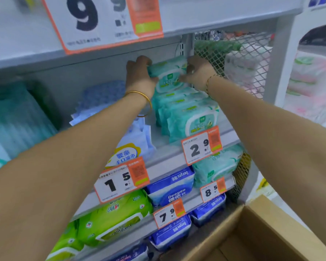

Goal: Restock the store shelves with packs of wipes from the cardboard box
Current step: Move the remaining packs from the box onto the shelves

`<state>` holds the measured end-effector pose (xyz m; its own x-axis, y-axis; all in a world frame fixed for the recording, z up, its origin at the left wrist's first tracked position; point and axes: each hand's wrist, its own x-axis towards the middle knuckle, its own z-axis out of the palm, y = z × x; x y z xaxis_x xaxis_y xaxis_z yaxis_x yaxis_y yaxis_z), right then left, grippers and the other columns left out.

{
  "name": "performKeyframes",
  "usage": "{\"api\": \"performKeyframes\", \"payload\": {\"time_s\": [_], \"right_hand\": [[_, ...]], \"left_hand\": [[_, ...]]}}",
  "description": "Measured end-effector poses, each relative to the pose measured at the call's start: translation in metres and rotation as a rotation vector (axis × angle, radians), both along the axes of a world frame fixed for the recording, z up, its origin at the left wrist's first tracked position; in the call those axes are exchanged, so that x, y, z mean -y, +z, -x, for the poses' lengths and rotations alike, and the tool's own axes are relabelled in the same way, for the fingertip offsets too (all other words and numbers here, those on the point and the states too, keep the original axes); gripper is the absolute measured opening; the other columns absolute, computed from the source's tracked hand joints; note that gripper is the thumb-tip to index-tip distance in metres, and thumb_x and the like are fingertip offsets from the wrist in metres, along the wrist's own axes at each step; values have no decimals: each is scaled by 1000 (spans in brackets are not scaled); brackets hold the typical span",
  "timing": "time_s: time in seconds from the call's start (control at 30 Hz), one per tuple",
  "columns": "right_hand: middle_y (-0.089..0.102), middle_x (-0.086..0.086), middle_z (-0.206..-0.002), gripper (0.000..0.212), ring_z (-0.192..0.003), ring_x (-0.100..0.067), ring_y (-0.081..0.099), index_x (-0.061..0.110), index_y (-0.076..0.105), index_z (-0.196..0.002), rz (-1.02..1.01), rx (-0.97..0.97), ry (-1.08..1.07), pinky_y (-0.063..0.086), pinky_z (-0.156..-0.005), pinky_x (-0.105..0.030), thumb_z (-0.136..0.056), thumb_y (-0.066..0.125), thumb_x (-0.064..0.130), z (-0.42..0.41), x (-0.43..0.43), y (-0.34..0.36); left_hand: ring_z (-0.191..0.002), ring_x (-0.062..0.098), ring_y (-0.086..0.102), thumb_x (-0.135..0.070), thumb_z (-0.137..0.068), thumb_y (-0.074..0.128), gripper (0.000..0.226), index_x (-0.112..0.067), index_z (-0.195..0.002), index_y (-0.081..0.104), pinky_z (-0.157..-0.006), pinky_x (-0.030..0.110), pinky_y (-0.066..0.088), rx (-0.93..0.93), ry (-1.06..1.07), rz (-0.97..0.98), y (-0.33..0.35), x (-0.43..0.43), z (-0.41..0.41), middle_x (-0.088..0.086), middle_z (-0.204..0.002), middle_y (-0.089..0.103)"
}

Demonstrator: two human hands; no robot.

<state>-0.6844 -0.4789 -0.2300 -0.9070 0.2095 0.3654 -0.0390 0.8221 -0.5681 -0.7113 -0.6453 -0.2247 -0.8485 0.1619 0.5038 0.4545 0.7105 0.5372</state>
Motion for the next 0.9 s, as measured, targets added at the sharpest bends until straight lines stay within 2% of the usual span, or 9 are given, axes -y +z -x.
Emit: {"api": "performKeyframes", "payload": {"time_s": [0.1, 0.2, 0.3, 0.37, 0.43, 0.57, 0.73, 0.8, 0.9], "right_hand": [[55, -19, -122, 34, -113, -30, 54, -1, 55, -118, -89, 228, -15, 42, -78, -28, -90, 56, 18, 8, 3, -2], [43, -14, -103, 13, -94, -22, 41, 6, 49, -102, -71, 393, -51, 34, -73, -25, -96, 42, 15, 5, 6, -5], [42, -21, -106, 28, -92, -23, 39, -4, 46, -123, -61, 388, -37, 30, -75, -26, -99, 32, 2, 0, 11, 2], [45, -26, -113, 24, -96, -26, 43, -3, 46, -117, -51, 388, -20, 34, -77, -29, -99, 31, 5, -8, 14, 5], [47, -23, -111, 18, -96, -25, 45, 2, 47, -102, -76, 301, -62, 34, -76, -29, -98, 35, 14, -25, 17, 11], [53, -16, -132, 39, -119, -30, 50, 6, 47, -132, -54, 56, -82, 40, -94, -32, -94, 43, 15, -91, 22, 9], [64, 0, -96, 34, -89, -20, 61, 16, 60, -114, 155, -274, -79, 46, -80, -30, -82, 50, 12, -223, 44, -53], [64, 4, -85, 25, -79, -19, 62, 18, 63, -105, 267, -136, -81, 48, -76, -30, -84, 53, 10, -251, 56, -109], [61, -1, -78, 18, -75, -22, 62, 19, 64, -93, 372, 361, -46, 48, -66, -21, -85, 55, 5, -260, 69, -220]], "left_hand": [[-118, 29, 53, -1, -84, 55, 39, -9, -122, 56, -90, 22, 35, 104, -15, 229, -3, 1, 6, 13, -126, 55], [-123, 28, 51, 8, -84, 52, 45, -8, -126, 58, -96, 25, 40, 246, -64, 445, -3, -1, 0, 13, -136, 52], [-123, 29, 51, 10, -85, 46, 49, -8, -130, 53, -95, 27, 42, 284, -99, 531, 1, 0, -12, 14, -137, 51], [-124, 30, 49, 8, -87, 43, 50, -9, -133, 50, -98, 28, 40, 270, -113, 552, 3, 5, -21, 14, -138, 49], [-123, 32, 48, 7, -85, 43, 50, -11, -131, 51, -99, 29, 38, 209, -127, 494, 5, 12, -35, 17, -136, 49], [-117, 33, 49, 7, -76, 40, 54, -11, -124, 56, -101, 28, 33, -43, -286, 260, -11, 32, -108, 19, -126, 49], [-113, 24, 55, -15, -77, 38, 47, -20, -118, 58, -95, 27, 39, -187, -492, 258, -93, 69, -227, 5, -131, 53], [-107, 27, 61, -21, -77, 35, 45, -20, -115, 60, -83, 35, 53, -73, -556, 412, -140, 79, -249, 5, -127, 58], [-105, 31, 60, -30, -76, 21, 58, -19, -118, 59, -80, 44, 55, 197, -669, 654, -210, 84, -256, 8, -122, 58]]}}
